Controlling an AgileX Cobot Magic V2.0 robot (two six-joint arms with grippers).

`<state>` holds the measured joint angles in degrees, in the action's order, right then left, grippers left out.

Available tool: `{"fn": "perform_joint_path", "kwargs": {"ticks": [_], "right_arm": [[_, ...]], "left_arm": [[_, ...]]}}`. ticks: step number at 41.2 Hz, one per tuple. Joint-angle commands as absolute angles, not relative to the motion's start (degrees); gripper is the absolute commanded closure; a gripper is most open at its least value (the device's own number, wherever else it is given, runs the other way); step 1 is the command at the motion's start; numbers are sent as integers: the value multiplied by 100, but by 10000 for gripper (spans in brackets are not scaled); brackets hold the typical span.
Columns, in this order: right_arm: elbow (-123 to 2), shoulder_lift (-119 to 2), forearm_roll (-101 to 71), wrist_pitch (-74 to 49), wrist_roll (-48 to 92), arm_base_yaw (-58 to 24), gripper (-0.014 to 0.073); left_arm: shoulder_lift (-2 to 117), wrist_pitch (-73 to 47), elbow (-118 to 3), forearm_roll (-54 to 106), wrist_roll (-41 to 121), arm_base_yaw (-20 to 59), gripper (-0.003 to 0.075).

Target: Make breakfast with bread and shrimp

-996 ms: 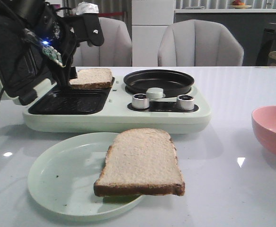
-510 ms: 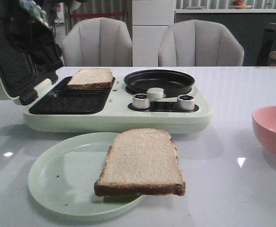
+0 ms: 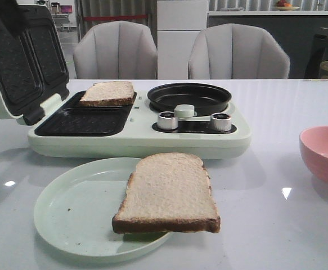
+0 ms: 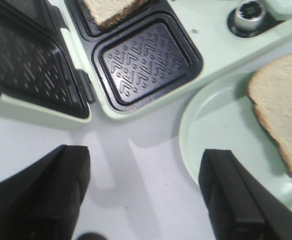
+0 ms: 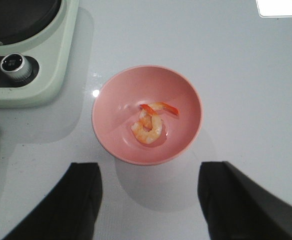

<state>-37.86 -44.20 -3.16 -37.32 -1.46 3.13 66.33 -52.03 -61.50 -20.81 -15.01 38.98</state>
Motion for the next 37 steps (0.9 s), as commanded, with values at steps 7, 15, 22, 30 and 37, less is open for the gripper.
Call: {"fn": "perform_joint_path", "kwargs": {"ticks": [7,15,22,30,37], "right_arm": [[-3973,-4428,-290,-3291,-136,338,66],[-3973,-4428,-358,-3283,-136,324,66],[-3973,-4632,-1536,-3650,-39,320,67],[-3973,-5492,-3036,-4315,1048,227,67],[-3973,-6448,-4168,-4267,1850,-394,67]], "left_arm": [[5194,-4999,-5533,-1508,-1505,4145,210],[4449,-4999,-5028,-1345,-1505,4250,210],[4267,-4999,-4904,-1345,-1505,4250,210],[4277,-4877,-4904,-1345,-1505,4250,210],[4277,-4747,-4904,-1345,-1505,4250,211]]}}
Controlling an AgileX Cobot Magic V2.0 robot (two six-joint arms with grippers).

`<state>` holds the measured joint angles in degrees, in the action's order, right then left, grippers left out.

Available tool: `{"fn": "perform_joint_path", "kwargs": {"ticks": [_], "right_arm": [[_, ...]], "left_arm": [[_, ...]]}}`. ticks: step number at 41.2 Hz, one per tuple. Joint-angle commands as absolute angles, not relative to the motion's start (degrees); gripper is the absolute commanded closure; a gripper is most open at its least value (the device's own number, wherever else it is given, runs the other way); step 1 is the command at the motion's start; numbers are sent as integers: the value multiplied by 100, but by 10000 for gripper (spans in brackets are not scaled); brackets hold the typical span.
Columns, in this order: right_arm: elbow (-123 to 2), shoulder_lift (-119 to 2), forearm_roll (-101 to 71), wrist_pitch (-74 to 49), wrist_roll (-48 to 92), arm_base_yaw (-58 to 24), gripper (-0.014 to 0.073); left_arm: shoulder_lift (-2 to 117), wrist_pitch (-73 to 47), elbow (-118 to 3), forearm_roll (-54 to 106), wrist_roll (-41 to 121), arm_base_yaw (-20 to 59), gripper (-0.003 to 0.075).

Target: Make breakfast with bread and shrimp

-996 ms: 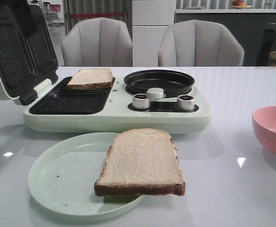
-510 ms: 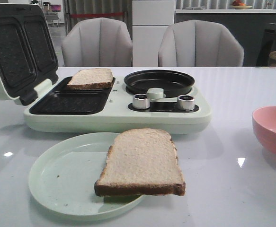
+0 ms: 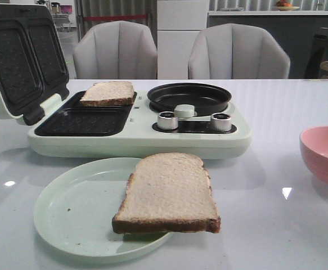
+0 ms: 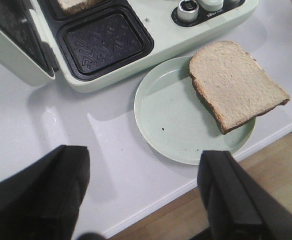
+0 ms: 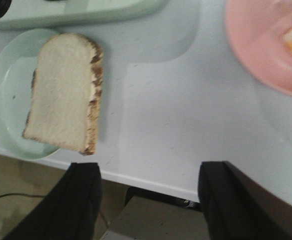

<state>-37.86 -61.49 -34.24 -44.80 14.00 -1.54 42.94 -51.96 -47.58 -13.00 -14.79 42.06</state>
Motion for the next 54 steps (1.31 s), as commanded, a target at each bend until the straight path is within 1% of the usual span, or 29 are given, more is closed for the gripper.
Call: {"fn": "perform_joint_path", "kwargs": {"ticks": [1,7,14,19,30,33,43,49,54], "right_arm": [[-3973,-6571,-4286,-4222,1904,-493,67],[-3979,-7398,-4945,-3732,2310,-1212,67],[-4226,-8310,-5328,-3283,2315,-1727,67],[-4583,-8865,-5334,-3329,2315,-1894,67],[-5214,-9807,-5334,-3477,2322,-1910,71],[-5371,-9986,-5334,-3571,2367,-1910,109],[-5600,-10110,-5334,-3796,2554,-1910,359],[-5600,-10105,-5320,-3852,2554,-1910,441],[-5600,-10000,-5275,-3928,2558,-1910,473]], "left_arm": [[4277,-4716,-4904,-1345,-1505,4250,211],[4277,-4633,-4904,-1345,-1505,4250,211],[4277,-4551,-4904,-1345,-1505,4250,211],[4277,-4551,-4904,-1345,-1505,4250,211],[4277,-4551,-4904,-1345,-1505,4250,211],[4277,-4551,-4904,-1345,-1505,4250,211],[4277,-4551,-4904,-1355,-1505,4250,211],[4277,-4551,-4904,-1355,-1505,4250,211],[4277,-4551,-4904,-1362,-1505,4250,211]]}}
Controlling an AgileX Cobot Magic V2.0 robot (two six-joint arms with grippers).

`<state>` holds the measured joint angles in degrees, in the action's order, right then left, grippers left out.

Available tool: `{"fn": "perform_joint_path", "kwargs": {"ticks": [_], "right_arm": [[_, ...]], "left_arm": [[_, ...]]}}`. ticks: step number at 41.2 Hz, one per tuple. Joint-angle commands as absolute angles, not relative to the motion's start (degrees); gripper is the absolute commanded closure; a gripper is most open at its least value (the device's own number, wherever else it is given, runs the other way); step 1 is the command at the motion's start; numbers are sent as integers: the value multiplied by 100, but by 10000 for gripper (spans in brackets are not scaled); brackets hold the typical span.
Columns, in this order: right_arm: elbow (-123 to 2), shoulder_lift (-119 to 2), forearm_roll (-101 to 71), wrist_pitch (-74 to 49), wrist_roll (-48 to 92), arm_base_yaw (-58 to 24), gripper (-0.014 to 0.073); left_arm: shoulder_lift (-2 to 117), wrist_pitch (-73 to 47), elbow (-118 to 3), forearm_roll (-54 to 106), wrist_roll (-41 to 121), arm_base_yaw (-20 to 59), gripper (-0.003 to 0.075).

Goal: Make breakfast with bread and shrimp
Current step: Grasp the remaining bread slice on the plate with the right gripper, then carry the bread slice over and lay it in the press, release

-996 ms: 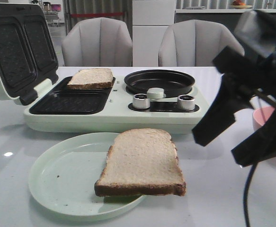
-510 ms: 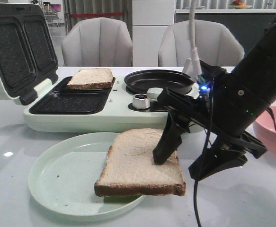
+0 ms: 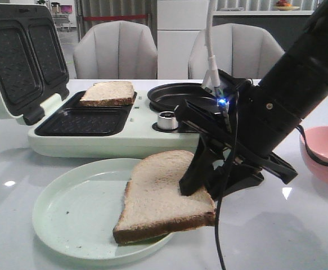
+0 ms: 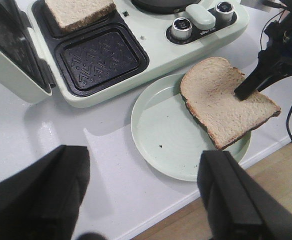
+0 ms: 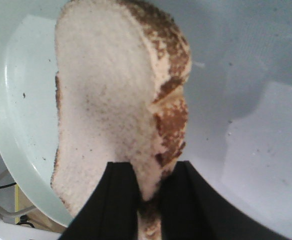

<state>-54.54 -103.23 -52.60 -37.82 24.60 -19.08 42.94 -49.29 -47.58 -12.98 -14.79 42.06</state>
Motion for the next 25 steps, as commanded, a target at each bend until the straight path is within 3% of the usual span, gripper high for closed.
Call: {"fn": "perform_joint_path", "kwargs": {"ticks": [1,25], "right_arm": [[-5600,-9964,-5234,-3929,2560,-1910,478],[-5907,-8443,-5740,-3892,2600,-1910,510]], "left_arm": [[4277,-4551,-4904,-1379,-1505,4250,211],[4277,-4537,-4904,-1376,-1505,4250,211]]}}
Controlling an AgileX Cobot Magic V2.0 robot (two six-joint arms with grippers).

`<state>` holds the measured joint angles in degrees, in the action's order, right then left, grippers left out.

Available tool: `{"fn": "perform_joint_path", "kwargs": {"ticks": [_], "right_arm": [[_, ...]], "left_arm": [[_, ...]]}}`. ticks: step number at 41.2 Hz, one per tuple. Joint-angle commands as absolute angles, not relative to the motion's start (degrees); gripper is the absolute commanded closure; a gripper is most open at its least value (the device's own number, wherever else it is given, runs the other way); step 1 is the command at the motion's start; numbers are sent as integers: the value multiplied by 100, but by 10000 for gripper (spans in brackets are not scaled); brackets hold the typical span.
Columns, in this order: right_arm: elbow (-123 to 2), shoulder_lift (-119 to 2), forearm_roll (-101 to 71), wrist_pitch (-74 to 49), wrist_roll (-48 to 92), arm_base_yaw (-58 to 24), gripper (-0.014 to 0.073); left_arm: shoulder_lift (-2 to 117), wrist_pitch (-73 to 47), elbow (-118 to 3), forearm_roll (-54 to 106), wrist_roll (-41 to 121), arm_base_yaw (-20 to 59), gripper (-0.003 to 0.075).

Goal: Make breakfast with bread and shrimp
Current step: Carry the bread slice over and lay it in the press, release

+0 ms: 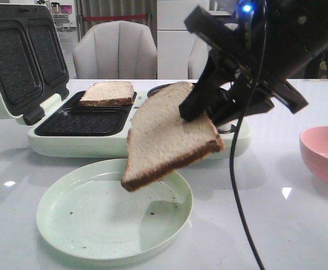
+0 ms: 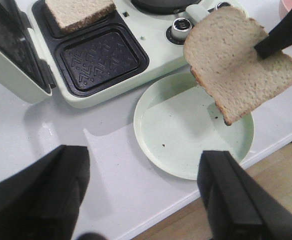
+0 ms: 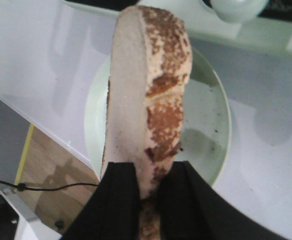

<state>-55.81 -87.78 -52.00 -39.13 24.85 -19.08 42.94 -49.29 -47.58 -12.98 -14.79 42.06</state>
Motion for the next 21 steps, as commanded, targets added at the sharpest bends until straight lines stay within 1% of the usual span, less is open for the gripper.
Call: {"fn": "perform_joint_path", "kwargs": {"ticks": [1,9,13,21], "right_arm": [[-5966,-8443,-5833,-3872,2646,-1923,510],[-6500,-8675,-6488,-3177,3222,-2257,510],[-6912,-9050,-6603,-2899,3265,-2433,510],[-7857,-10012,-6710,-2885,3265,-2552,508]], "left_arm": [[4277,-4537,-4904,-1376,-1505,4250,211],[4277,-4414,-4904,-1376,-1505,4250,211],[4277,-4367,-4904,-1376,-1505,4250,211],[4277,-4293,-4904,-1376,-1505,4250,211]]}}
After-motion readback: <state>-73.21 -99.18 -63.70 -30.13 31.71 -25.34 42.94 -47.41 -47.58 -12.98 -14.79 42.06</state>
